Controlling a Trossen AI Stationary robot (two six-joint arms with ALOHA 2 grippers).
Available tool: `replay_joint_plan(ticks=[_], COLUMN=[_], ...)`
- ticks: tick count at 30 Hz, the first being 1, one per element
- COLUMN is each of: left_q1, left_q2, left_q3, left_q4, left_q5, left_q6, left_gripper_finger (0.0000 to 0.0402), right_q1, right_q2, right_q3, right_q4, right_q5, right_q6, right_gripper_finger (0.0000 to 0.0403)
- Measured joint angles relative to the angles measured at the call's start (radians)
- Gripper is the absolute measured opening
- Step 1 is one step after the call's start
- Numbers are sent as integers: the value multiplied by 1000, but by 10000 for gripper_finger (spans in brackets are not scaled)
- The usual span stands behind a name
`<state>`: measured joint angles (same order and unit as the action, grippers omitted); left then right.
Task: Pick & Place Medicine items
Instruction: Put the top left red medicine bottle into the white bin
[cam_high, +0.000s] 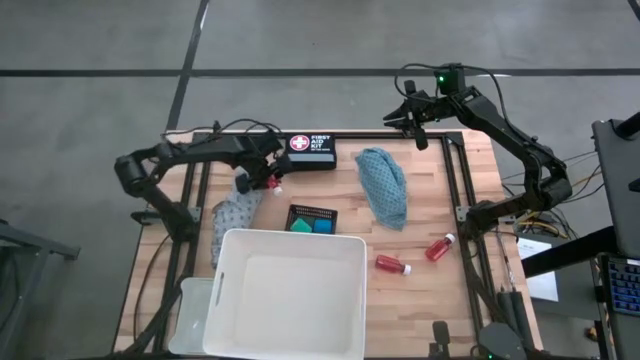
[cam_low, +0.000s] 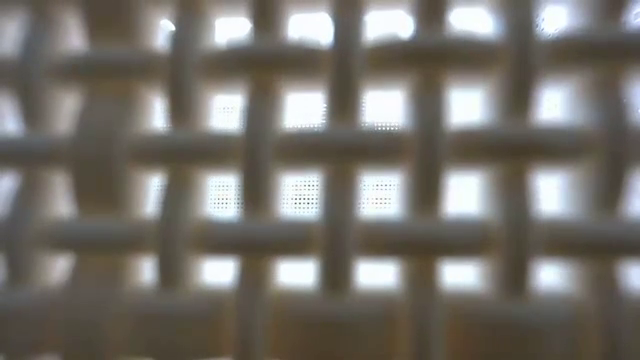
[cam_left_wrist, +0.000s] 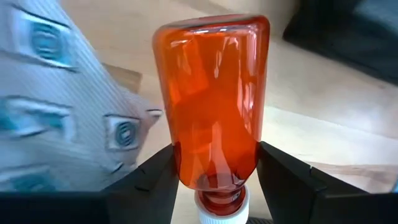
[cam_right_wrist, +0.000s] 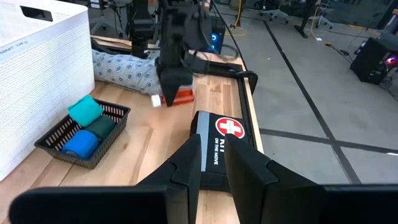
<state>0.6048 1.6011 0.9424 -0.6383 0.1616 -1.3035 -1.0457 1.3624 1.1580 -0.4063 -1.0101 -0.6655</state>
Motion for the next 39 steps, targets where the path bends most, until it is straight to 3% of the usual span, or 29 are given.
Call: replay_joint_plan(ticks=[11,15,20,27,32,39], left_q1=[-2,-2,-16,-41,-74,-120], left_q2=[-376,-524,-706,-916,-979,-986], left_q3=[0,0,2,2,2,2], left_q4=[-174,-240,-376,-636,-781,-841], left_q5=[-244,-275,-225,-72,4,55], left_q6=[156,290,381,322,259,224], left_gripper_finger=[198,198,198,198,198,198], right_q1=[0,0,0,0,0,0], right_q2=[0,0,0,0,0,0], right_q3=[0,0,0,0,0,0], right_q4=[0,0,0,0,0,0], right_q5=[0,0,0,0,0,0], right_q6=[0,0,0,0,0,0], right_gripper_finger=[68,68,68,68,68,68])
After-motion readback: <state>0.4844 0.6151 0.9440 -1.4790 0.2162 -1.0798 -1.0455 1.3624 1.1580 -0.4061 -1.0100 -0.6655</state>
